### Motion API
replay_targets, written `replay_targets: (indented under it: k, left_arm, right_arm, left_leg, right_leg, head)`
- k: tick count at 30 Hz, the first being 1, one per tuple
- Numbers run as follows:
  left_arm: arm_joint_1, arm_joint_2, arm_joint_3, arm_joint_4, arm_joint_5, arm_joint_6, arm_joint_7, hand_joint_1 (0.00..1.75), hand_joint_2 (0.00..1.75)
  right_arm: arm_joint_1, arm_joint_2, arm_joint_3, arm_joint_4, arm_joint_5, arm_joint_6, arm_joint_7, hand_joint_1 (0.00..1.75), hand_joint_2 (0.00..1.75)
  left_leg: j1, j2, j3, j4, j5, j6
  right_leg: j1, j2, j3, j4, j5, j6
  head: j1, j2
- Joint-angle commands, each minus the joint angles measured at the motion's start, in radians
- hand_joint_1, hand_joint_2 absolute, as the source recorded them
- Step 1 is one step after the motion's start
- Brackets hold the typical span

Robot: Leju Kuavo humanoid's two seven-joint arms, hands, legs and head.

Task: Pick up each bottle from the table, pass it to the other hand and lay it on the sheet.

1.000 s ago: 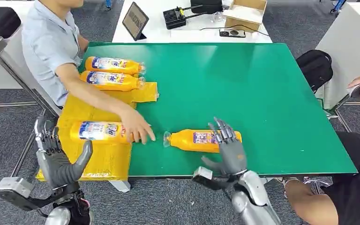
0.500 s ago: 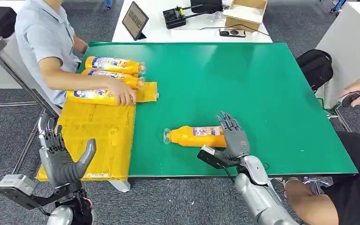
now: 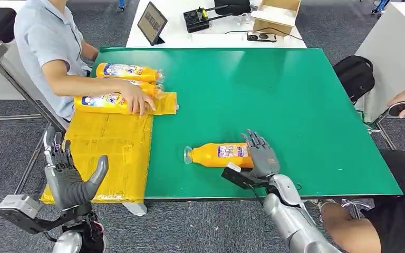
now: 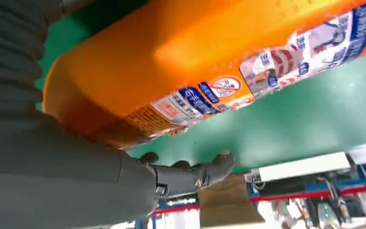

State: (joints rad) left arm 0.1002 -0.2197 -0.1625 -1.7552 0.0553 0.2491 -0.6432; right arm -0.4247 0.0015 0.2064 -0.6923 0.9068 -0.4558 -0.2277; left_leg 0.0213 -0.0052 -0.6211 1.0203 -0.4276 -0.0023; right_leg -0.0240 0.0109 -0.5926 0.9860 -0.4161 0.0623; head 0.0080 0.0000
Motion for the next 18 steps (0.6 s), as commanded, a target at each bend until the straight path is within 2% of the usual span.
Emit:
replay_targets:
  k: [1, 4, 5, 8, 13, 14, 15, 16, 18]
  left_arm:
    - [-0.015, 0.029, -0.01, 0.044, 0.003, -0.016, 0.028, 0.0, 1.75]
    - [0.001, 0.031, -0.002, 0.037, 0.018, -0.048, 0.069, 0.0, 1.75]
    - [0.011, 0.027, 0.007, 0.035, 0.021, -0.064, 0.095, 0.0, 1.75]
    - [0.022, 0.022, 0.02, 0.043, 0.054, -0.133, 0.175, 0.0, 1.75]
    - [0.035, 0.019, 0.037, 0.061, 0.092, -0.205, 0.239, 0.0, 1.75]
    - [0.035, 0.021, 0.039, 0.063, 0.116, -0.227, 0.256, 0.0, 1.75]
    - [0.038, 0.024, 0.044, 0.065, 0.124, -0.235, 0.264, 0.0, 1.75]
    - [0.039, 0.023, 0.047, 0.065, 0.125, -0.236, 0.265, 0.0, 1.75]
    - [0.034, 0.021, 0.05, 0.068, 0.117, -0.235, 0.26, 0.0, 1.75]
  right_arm:
    - [-0.109, 0.013, 0.027, 0.204, 0.073, 0.026, 0.127, 0.0, 1.75]
    - [-0.121, 0.006, 0.066, 0.22, 0.148, 0.051, 0.221, 0.0, 1.75]
    - [-0.126, 0.004, 0.079, 0.227, 0.184, 0.079, 0.28, 0.0, 1.75]
    - [-0.141, 0.001, 0.105, 0.246, 0.239, 0.191, 0.358, 0.0, 1.75]
    - [-0.163, -0.013, 0.107, 0.246, 0.253, 0.239, 0.351, 0.0, 1.75]
    - [-0.167, -0.02, 0.108, 0.243, 0.253, 0.249, 0.346, 1.38, 1.75]
    - [-0.172, -0.026, 0.113, 0.244, 0.259, 0.261, 0.35, 1.66, 1.75]
    - [-0.179, -0.029, 0.117, 0.25, 0.257, 0.283, 0.348, 1.75, 1.75]
    - [-0.18, -0.031, 0.109, 0.246, 0.24, 0.297, 0.327, 1.75, 1.75]
  left_leg:
    - [0.0, 0.001, 0.005, -0.001, -0.001, 0.001]
    - [0.0, 0.002, 0.005, -0.001, -0.001, 0.001]
    - [0.0, 0.002, 0.004, -0.001, -0.001, 0.001]
    - [0.0, 0.002, 0.005, -0.001, -0.001, 0.001]
    - [0.0, 0.001, 0.01, -0.002, 0.0, 0.001]
    - [0.0, 0.0, 0.01, -0.002, 0.0, 0.001]
    - [0.0, 0.0, 0.011, -0.002, 0.001, 0.002]
    - [0.0, 0.0, 0.01, -0.002, 0.0, 0.001]
    - [0.0, 0.0, 0.01, -0.002, 0.001, 0.001]
  right_leg:
    - [0.001, 0.0, 0.004, -0.001, 0.0, -0.003]
    - [0.001, 0.0, 0.004, -0.001, -0.001, -0.003]
    - [0.0, 0.001, 0.003, -0.001, 0.0, -0.002]
    - [0.0, 0.001, 0.005, -0.001, 0.0, -0.003]
    - [0.001, -0.002, 0.008, -0.003, 0.0, -0.003]
    - [0.0, -0.002, 0.008, -0.002, 0.0, -0.002]
    - [0.001, -0.003, 0.009, -0.003, 0.0, -0.003]
    - [0.001, -0.002, 0.009, -0.003, 0.0, -0.003]
    - [0.001, -0.002, 0.009, -0.002, 0.001, -0.003]
  head:
    - [0.0, 0.0]
    - [0.0, 0.0]
    - [0.0, 0.0]
    - [0.0, 0.0]
    - [0.0, 0.0]
    - [0.0, 0.0]
    - [0.0, 0.0]
    - [0.0, 0.0]
    - [0.0, 0.0]
